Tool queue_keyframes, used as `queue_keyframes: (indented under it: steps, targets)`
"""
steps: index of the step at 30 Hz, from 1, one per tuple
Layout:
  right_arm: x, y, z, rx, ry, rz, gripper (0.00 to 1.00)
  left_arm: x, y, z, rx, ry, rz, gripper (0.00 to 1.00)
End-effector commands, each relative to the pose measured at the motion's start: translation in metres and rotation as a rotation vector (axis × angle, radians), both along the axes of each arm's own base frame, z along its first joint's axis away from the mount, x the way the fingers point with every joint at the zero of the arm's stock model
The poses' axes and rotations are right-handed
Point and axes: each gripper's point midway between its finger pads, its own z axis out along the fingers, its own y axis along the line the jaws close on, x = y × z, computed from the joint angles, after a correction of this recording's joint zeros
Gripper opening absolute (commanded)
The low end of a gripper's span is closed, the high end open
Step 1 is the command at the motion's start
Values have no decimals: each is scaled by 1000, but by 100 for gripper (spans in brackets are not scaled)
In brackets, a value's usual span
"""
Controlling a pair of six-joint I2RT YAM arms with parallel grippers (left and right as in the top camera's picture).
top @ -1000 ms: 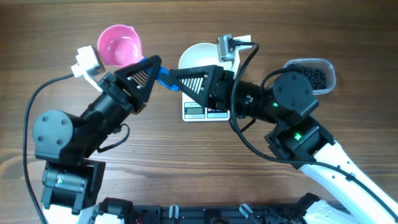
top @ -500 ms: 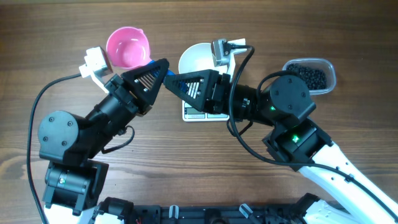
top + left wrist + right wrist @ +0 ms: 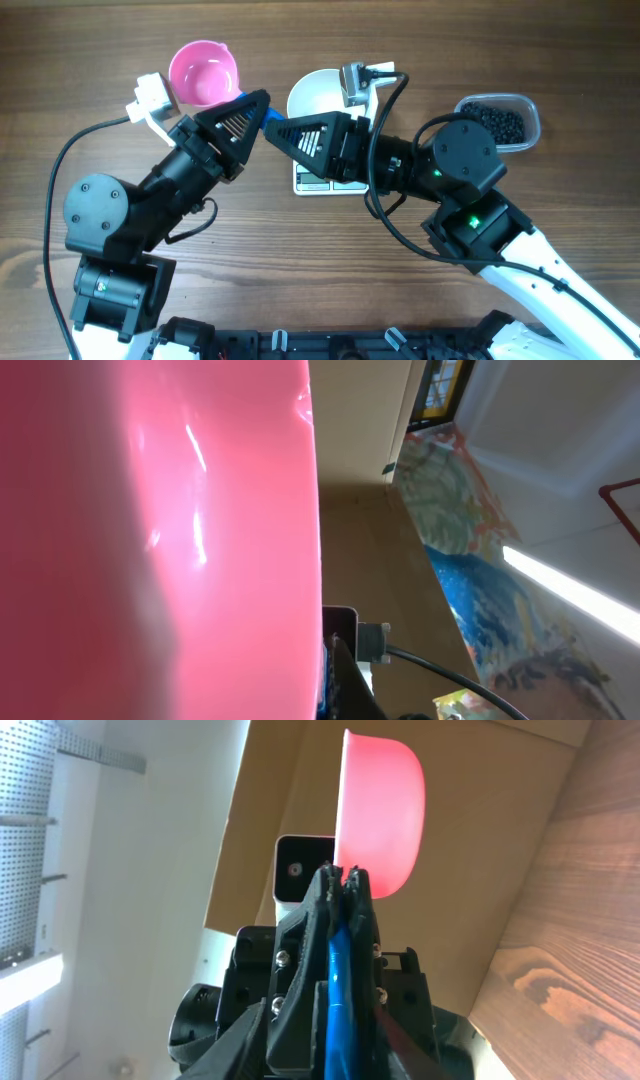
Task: Scoop item into bowl and weigh 150g on scale
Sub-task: 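Close the right gripper on the blue handle beside the left gripper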
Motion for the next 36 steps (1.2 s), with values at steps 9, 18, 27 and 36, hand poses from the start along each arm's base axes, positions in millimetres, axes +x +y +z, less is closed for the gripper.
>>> queue_keyframes:
  steps: [9,18,27,36]
  targets:
    - [9,-3,5,18,-1,-57,29,3,0,3,15,-17,11,4]
    - [12,-4,5,21,1,-77,26,3,0,3,15,-17,11,4]
    - [16,-5,6,22,-1,-99,26,3,0,3,15,-17,11,4]
    - [20,-5,4,20,4,-119,24,3,0,2,15,-16,11,4]
